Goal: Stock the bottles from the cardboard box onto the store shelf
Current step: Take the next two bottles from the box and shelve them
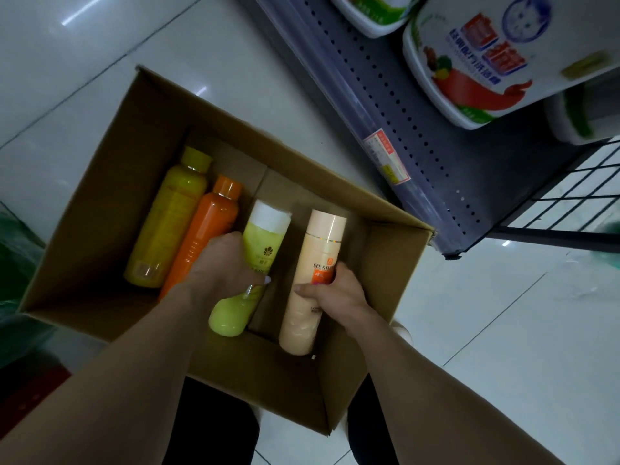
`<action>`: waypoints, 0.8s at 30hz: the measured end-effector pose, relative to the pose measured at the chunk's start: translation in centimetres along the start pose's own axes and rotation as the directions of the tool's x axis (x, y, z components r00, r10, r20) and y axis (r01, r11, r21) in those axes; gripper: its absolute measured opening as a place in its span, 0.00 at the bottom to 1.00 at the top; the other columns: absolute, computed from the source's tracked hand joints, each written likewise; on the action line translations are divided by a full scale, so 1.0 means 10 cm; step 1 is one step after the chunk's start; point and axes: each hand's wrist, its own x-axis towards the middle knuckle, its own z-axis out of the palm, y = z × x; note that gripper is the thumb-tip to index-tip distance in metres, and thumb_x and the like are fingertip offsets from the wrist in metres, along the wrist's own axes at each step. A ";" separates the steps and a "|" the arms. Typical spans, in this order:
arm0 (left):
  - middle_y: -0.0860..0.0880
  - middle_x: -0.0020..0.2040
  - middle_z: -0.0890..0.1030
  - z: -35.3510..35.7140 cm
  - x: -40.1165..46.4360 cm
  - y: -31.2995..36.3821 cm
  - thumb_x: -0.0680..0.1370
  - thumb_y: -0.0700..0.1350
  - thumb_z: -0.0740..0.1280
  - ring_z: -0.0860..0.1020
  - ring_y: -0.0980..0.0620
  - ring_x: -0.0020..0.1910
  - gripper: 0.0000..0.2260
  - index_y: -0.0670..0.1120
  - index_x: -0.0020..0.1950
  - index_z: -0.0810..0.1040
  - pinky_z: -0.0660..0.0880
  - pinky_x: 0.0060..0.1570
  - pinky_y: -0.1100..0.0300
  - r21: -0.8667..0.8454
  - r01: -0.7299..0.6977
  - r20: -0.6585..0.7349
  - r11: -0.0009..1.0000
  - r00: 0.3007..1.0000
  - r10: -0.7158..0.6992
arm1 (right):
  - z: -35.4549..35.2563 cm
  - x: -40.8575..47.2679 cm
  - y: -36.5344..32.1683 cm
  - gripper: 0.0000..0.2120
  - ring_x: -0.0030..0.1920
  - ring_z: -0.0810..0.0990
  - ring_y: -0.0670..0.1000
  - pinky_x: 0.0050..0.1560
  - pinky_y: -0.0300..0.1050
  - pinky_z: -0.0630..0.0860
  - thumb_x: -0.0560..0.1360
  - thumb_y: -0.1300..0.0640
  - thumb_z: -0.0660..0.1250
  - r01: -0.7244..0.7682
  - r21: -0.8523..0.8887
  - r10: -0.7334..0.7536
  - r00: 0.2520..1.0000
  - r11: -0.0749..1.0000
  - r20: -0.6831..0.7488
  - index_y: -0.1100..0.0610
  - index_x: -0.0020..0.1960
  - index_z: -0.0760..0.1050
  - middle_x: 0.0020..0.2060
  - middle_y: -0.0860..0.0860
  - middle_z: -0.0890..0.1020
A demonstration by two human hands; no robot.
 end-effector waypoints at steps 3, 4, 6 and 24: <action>0.44 0.59 0.78 -0.29 -0.31 0.05 0.63 0.51 0.78 0.76 0.44 0.59 0.33 0.44 0.64 0.70 0.75 0.54 0.51 -0.050 -0.014 0.029 0.999 0.999 0.015 | -0.16 -0.34 -0.13 0.32 0.61 0.77 0.54 0.47 0.42 0.77 0.67 0.56 0.77 0.021 -0.049 -0.021 1.000 0.999 -0.006 0.55 0.66 0.67 0.62 0.52 0.78; 0.44 0.59 0.78 -0.41 -0.43 0.07 0.63 0.52 0.78 0.76 0.44 0.58 0.34 0.44 0.65 0.70 0.75 0.52 0.52 -0.054 -0.023 0.028 0.998 0.999 0.024 | -0.21 -0.48 -0.19 0.32 0.62 0.77 0.54 0.52 0.46 0.76 0.66 0.56 0.77 0.030 -0.062 -0.030 0.999 0.998 -0.010 0.55 0.67 0.67 0.63 0.52 0.77; 0.45 0.59 0.79 -0.66 -0.70 0.13 0.62 0.52 0.78 0.77 0.45 0.57 0.34 0.46 0.64 0.71 0.74 0.51 0.54 -0.072 -0.049 0.022 0.996 0.998 0.051 | -0.31 -0.78 -0.33 0.33 0.63 0.76 0.54 0.53 0.47 0.76 0.66 0.55 0.77 0.049 -0.052 -0.050 0.999 0.997 -0.009 0.54 0.67 0.66 0.63 0.52 0.77; 0.55 0.45 0.85 -3.00 -3.88 1.04 0.58 0.46 0.81 0.82 0.55 0.46 0.23 0.51 0.51 0.82 0.78 0.48 0.57 -0.453 -0.337 -0.245 0.825 0.937 0.248 | -1.06 -4.45 -2.02 0.25 0.50 0.82 0.46 0.57 0.49 0.79 0.65 0.58 0.78 0.452 0.048 -0.450 0.892 0.891 -0.047 0.54 0.59 0.74 0.49 0.46 0.83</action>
